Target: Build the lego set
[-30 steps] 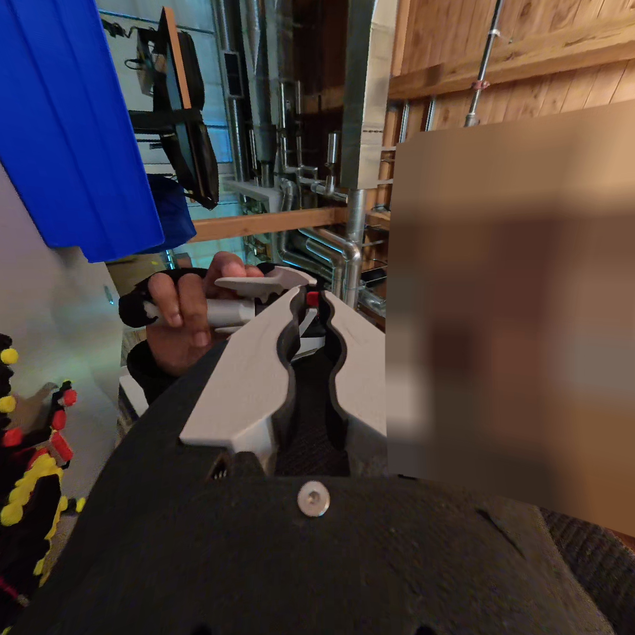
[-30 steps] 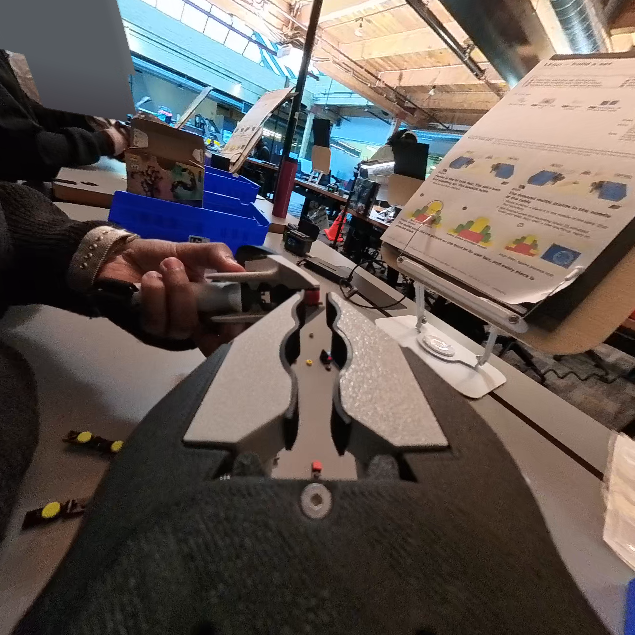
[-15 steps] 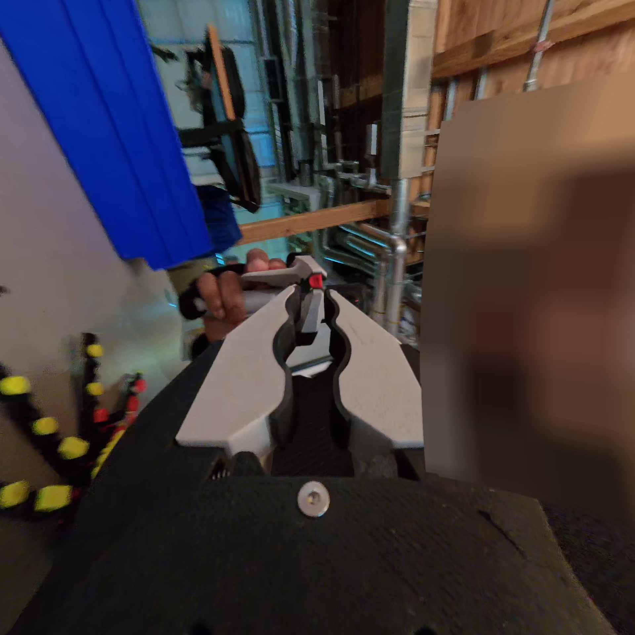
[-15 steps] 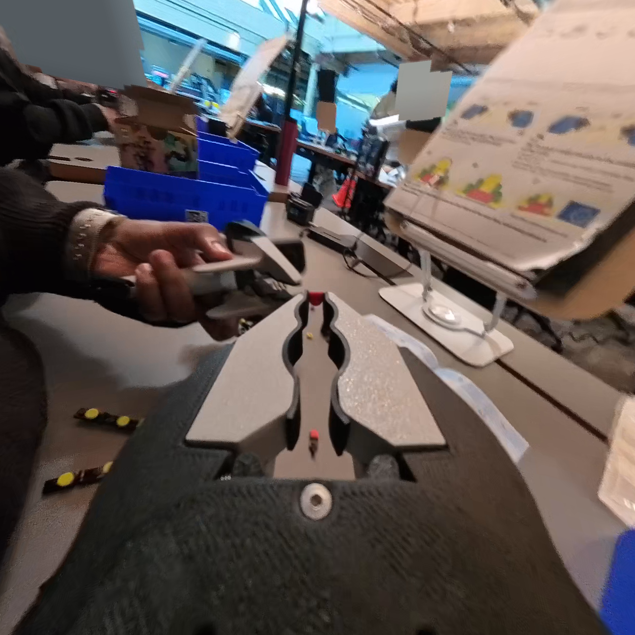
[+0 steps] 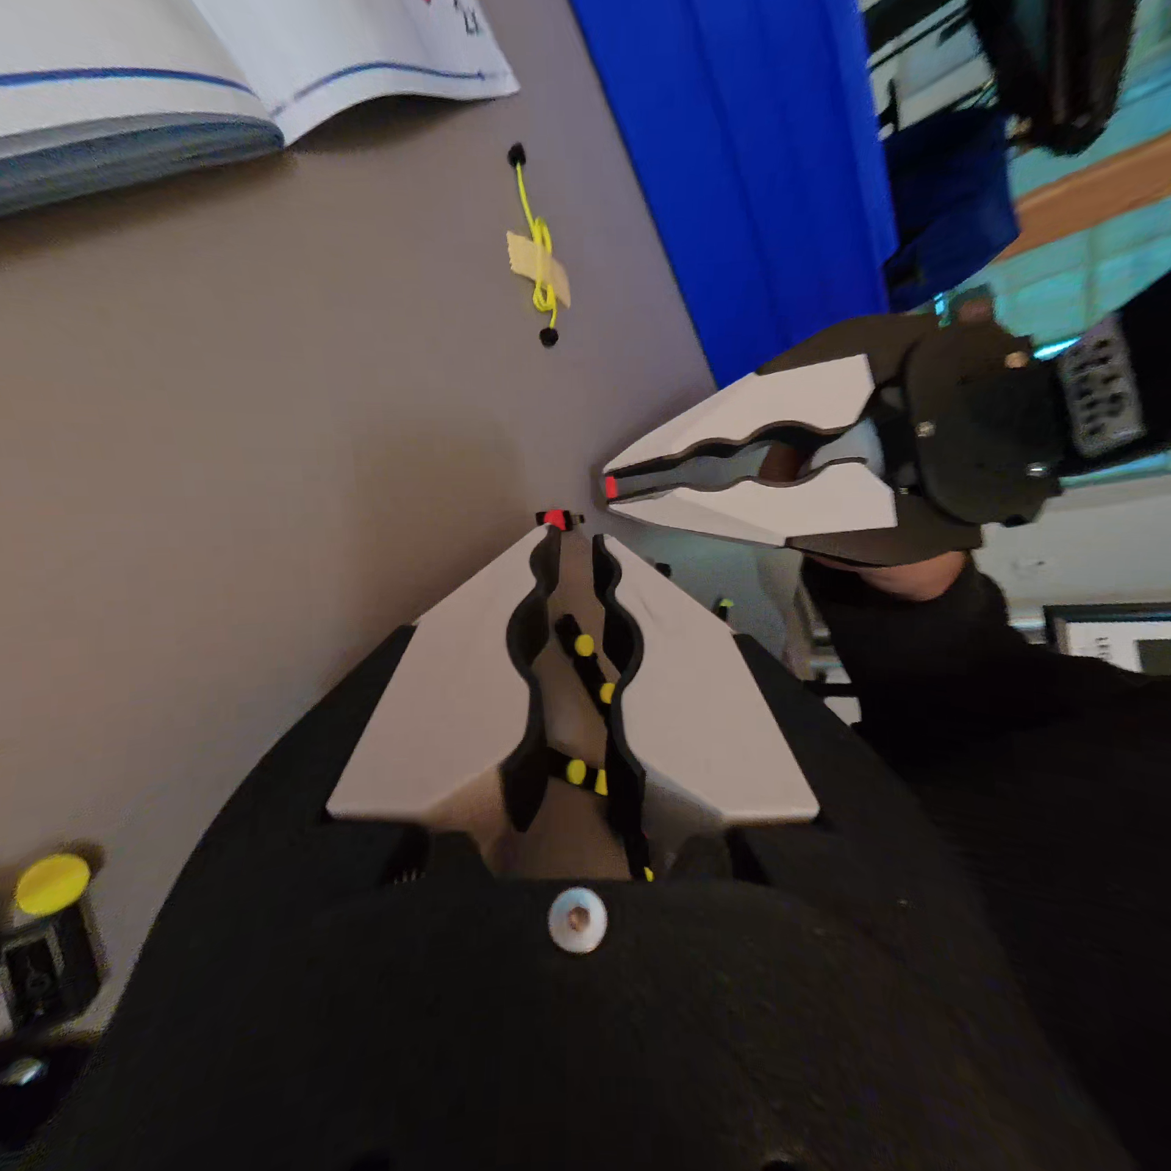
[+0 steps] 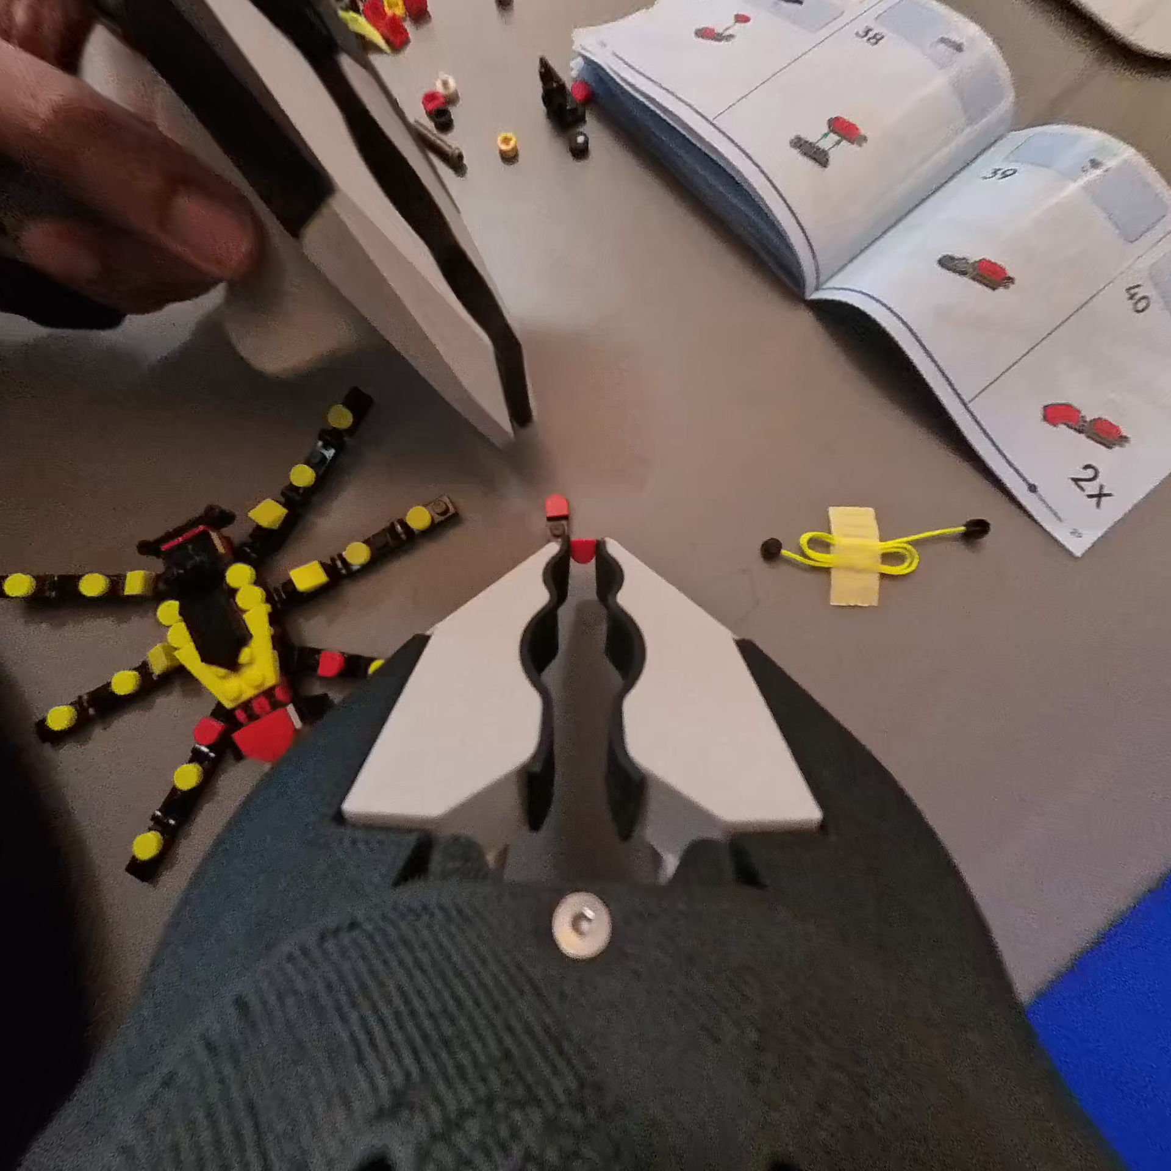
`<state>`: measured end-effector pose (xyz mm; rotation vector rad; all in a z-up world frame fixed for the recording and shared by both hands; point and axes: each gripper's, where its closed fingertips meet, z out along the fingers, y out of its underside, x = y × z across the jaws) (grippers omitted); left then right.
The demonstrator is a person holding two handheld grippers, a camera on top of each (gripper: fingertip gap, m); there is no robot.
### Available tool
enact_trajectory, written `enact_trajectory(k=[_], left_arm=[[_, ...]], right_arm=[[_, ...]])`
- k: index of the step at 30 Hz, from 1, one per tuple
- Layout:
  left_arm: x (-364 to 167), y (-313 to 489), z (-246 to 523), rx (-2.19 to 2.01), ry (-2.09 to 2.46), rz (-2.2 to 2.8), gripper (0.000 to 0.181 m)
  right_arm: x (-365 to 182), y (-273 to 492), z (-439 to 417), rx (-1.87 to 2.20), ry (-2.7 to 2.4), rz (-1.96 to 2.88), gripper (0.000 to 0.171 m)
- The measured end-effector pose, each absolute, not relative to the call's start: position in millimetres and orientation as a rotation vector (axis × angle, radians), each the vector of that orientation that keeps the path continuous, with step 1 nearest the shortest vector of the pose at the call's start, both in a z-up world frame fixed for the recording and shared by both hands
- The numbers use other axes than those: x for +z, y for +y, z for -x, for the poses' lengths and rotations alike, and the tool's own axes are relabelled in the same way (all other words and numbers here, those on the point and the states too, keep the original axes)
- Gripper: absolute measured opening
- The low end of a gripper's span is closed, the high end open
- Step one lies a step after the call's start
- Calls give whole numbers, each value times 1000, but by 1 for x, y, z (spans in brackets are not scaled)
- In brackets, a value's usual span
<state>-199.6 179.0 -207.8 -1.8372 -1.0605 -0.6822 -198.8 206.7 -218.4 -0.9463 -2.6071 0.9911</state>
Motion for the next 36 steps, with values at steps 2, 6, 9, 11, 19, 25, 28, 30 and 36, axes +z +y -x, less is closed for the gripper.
enact_trajectory(k=[2, 6, 9, 11, 19, 25, 28, 30, 36], left_arm=[[-214, 183, 200, -657, -1051, 1887, 8], [-220, 188, 200, -642, -1046, 1929, 7], [-223, 189, 199, -641, -1044, 1949, 5], [-224, 190, 198, -659, -1043, 1942, 5], [-226, 196, 195, -670, -1023, 1968, 0], [-226, 197, 194, -685, -1010, 1975, 0], [-227, 198, 191, -701, -1005, 1980, 0], [-226, 198, 193, -702, -1011, 1975, 0], [-226, 191, 202, -648, -1043, 1988, 9]], right_arm=[[-219, 202, 198, 981, -2626, 936, 6], [-223, 196, 196, 948, -2675, 927, 6], [-228, 196, 196, 921, -2693, 931, 6], [-230, 195, 197, 917, -2699, 932, 6], [-232, 195, 198, 898, -2710, 913, 6], [-232, 194, 199, 908, -2716, 913, 6], [-233, 194, 198, 895, -2724, 896, 6], [-233, 194, 198, 876, -2726, 878, 6], [-233, 193, 198, 878, -2732, 866, 6]])
